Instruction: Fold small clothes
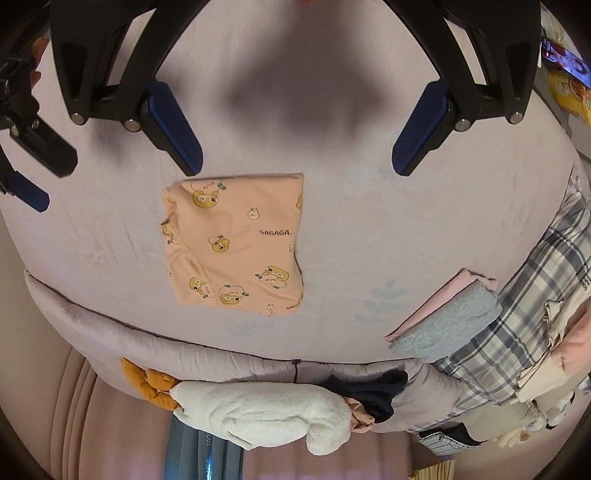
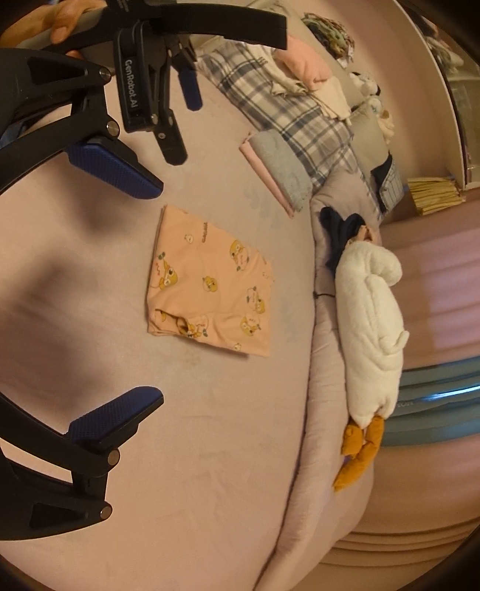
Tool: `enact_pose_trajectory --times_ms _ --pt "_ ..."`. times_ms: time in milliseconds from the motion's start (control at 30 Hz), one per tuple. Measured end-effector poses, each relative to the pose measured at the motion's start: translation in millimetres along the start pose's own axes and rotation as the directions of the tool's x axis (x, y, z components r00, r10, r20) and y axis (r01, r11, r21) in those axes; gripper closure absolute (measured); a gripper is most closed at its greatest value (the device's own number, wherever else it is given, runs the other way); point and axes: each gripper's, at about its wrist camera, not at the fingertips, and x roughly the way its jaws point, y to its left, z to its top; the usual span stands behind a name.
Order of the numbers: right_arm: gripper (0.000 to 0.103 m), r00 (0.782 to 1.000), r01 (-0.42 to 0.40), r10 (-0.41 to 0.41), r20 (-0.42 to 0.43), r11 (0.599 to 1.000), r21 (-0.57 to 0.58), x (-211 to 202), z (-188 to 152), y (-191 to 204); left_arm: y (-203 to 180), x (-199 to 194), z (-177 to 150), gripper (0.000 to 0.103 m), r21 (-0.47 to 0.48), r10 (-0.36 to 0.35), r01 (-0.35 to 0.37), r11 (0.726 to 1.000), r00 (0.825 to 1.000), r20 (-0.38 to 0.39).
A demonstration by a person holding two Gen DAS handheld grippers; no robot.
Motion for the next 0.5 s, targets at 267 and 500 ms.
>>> enact_pose_trajectory --times_ms 267,500 --pt "0.001 1.000 0.007 -0.007 -0.015 1.000 0.018 3.4 -6.4 1.4 3.0 -5.8 -9.5 0.000 -0.012 0.019 -0.019 1.000 1.000 0.005" --pt "0.001 1.000 0.008 -0.007 -0.007 1.000 0.012 -2.6 -8.3 6.4 1.7 -10.0 -11.2 0.000 -0.011 0.018 -0.018 1.000 1.000 0.014"
